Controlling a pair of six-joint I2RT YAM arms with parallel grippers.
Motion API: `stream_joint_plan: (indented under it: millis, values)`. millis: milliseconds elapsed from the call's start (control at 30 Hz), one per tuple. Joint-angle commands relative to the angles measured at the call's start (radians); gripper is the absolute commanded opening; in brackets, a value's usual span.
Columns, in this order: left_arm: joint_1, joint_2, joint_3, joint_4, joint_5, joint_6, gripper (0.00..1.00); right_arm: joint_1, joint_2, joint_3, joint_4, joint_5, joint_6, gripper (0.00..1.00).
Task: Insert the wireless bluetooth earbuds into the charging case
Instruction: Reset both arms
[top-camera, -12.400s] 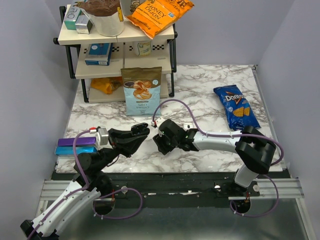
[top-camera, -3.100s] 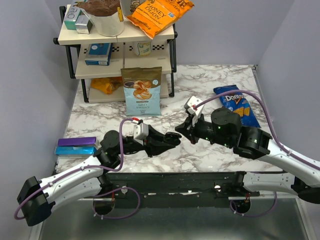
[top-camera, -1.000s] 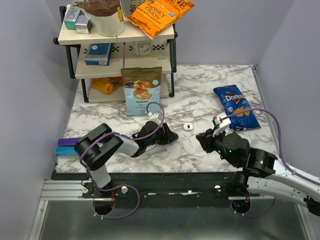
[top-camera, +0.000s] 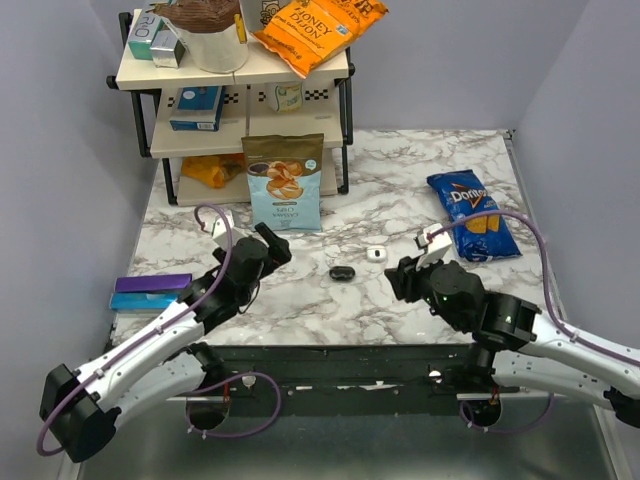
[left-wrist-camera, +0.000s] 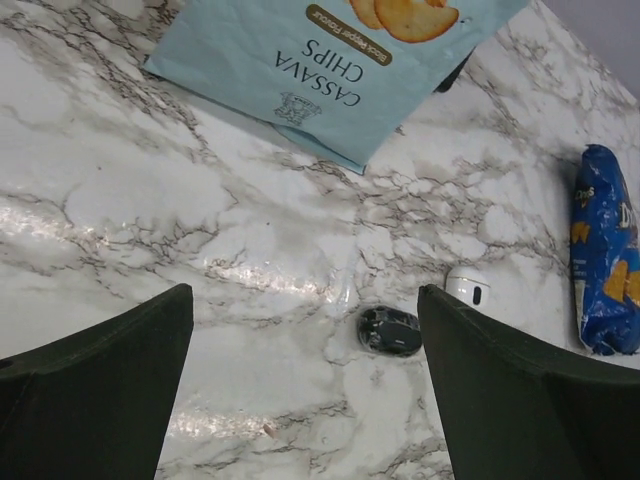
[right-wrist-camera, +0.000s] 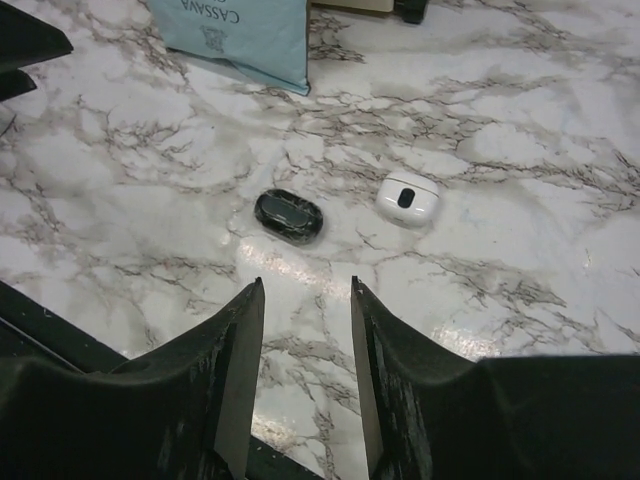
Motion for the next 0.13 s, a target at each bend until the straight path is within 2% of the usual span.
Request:
stream_joint_plan:
  millis: [0,100]
  values:
    - [-0.003,0.003,0.025,-0.077,-0.064,0.013,0.99,-0.001,0.007,0.011,0.018,0.049,0.024,0.49]
    - [-0.003,0.014,0.028,-0.098,-0.075,0.026,0.99,-0.001,0.004,0.006,0.018,0.049,0.025,0.49]
